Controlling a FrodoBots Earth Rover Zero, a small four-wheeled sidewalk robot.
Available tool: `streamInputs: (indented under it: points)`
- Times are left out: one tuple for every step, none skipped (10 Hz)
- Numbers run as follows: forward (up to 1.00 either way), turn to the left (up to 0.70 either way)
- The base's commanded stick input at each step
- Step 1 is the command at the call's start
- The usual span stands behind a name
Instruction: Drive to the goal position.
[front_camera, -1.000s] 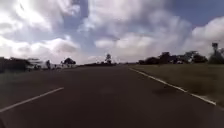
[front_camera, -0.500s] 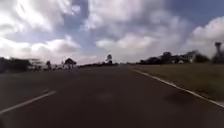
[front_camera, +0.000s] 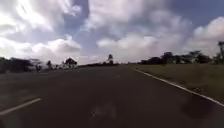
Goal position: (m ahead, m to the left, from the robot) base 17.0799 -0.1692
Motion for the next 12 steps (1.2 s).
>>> streamInputs:
  points:
    - [1.00, 0.00]
    - [1.00, 0.00]
    - [1.00, 0.00]
    - [1.00, 0.00]
    - [1.00, 0.00]
    - [1.00, 0.00]
    - [1.00, 0.00]
    - [1.00, 0.00]
    - [1.00, 0.00]
    - [1.00, 0.00]
    - [1.00, 0.00]
    - [1.00, 0.00]
